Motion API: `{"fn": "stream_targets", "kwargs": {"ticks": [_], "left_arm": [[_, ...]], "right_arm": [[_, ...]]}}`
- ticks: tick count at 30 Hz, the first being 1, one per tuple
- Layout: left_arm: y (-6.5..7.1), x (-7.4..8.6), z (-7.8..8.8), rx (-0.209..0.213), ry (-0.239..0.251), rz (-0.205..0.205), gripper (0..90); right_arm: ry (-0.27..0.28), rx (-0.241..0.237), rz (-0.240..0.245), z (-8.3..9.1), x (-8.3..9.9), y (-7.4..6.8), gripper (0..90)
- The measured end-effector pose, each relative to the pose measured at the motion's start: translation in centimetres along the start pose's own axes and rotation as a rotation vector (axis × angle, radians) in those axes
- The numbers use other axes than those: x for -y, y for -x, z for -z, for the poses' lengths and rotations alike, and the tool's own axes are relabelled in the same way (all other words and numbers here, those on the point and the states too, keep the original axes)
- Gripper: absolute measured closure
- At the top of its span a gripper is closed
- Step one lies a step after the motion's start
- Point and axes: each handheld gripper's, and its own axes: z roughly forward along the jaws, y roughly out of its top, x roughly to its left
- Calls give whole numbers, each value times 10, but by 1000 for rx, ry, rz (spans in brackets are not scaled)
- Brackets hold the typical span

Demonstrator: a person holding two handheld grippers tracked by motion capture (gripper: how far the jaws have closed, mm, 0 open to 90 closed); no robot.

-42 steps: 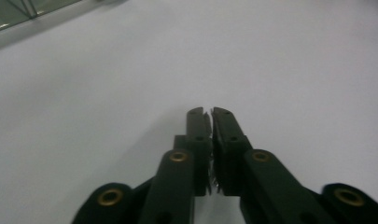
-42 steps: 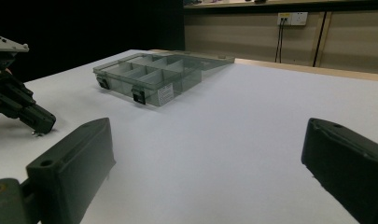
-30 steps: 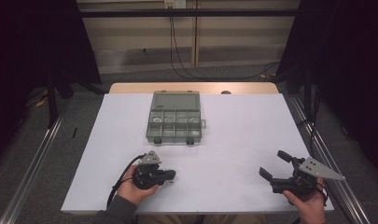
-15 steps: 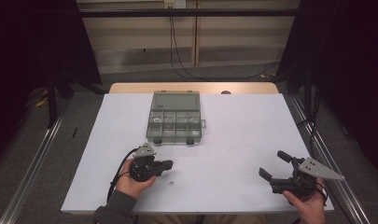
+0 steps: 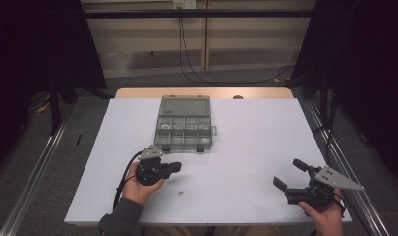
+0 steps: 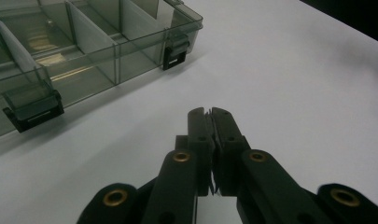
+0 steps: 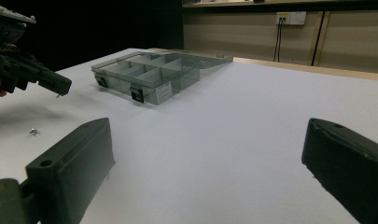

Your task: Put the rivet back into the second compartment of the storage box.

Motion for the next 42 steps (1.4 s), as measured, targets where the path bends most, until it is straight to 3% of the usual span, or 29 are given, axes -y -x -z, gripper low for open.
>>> {"fn": "stream_targets", "kwargs": {"ticks": [9, 19, 28, 42], "left_arm": [[-8, -10, -2, -21, 29, 29, 878], [-15, -28, -4, -49, 32, 33, 877], [-20, -45, -4, -80, 66, 41, 878], [-35, -64, -20, -170, 78, 50, 878]], "right_arm": [[5, -1, 0, 1, 0, 0, 18], [6, -3, 4, 1, 0, 0, 17], [5, -4, 2, 1, 0, 0, 17], [9, -5, -3, 1, 0, 0, 17]]}}
